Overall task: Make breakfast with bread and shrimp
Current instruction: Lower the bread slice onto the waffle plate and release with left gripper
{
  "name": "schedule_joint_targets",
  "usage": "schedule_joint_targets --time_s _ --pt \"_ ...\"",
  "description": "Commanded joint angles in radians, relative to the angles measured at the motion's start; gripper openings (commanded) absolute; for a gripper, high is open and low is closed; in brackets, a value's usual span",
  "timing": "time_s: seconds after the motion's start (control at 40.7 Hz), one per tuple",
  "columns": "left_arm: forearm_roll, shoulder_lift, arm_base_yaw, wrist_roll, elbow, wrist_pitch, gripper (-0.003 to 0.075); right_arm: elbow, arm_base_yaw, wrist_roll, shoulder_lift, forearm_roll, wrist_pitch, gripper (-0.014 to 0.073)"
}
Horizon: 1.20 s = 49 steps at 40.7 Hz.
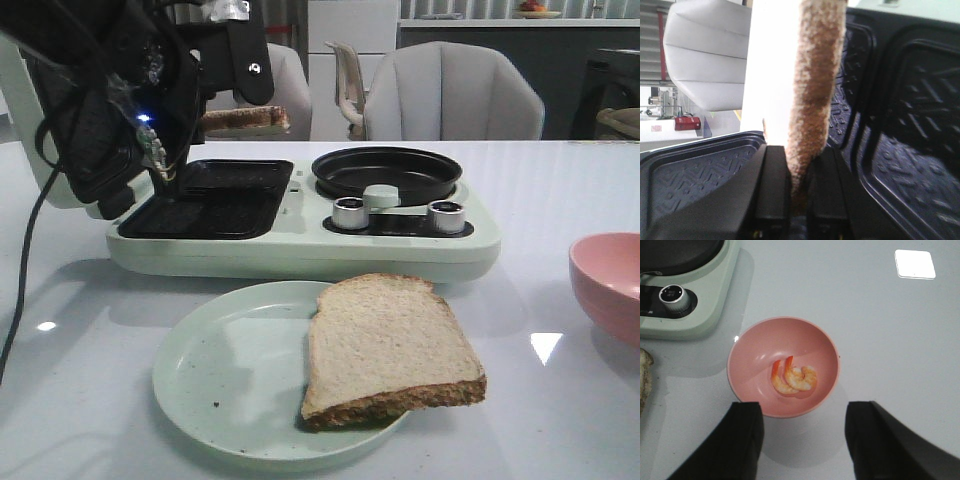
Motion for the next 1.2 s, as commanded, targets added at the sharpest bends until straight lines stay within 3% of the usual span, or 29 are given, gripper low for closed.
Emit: schedule_joint_targets --time_s 0.0,0.344,0.417,0.565,0.712,0.958,1.178 --pt "0.054 0.013 0.029 -0.016 -0.099 0.032 0.0102 -0.024 -0.007 -0.004 0.002 -0.006 -0.065 0.0484" --pt "0.055 0.167 0.099 0.0 -0.279 0.007 0.0118 -0.024 -0.007 -0.004 0.002 -0.006 -0.065 0.0484" --pt "0.055 0.182 0.11 0.022 -0.293 -0.02 0.0182 -0.024 -0.007 -0.004 0.002 -0.006 -0.064 0.0484" --pt "0.055 0.187 0.128 0.022 -0.293 -0.078 0.0388 -0.024 -0.007 -0.004 0.002 -0.006 -0.064 0.0484" --pt "0.055 0.187 0.128 0.022 -0.293 -0.082 0.0493 -0.024 -0.007 -0.004 0.002 -0.006 -0.064 0.0484" --pt "0.055 0.123 0.128 0.022 -0.252 -0.135 0.0501 -0.024 -0.007 -0.004 0.002 -0.006 -0.064 0.0484" --pt "0.055 -0.056 0.118 0.0 -0.09 -0.14 0.0501 -0.024 -0.007 -0.004 0.002 -0.006 -0.064 0.0484"
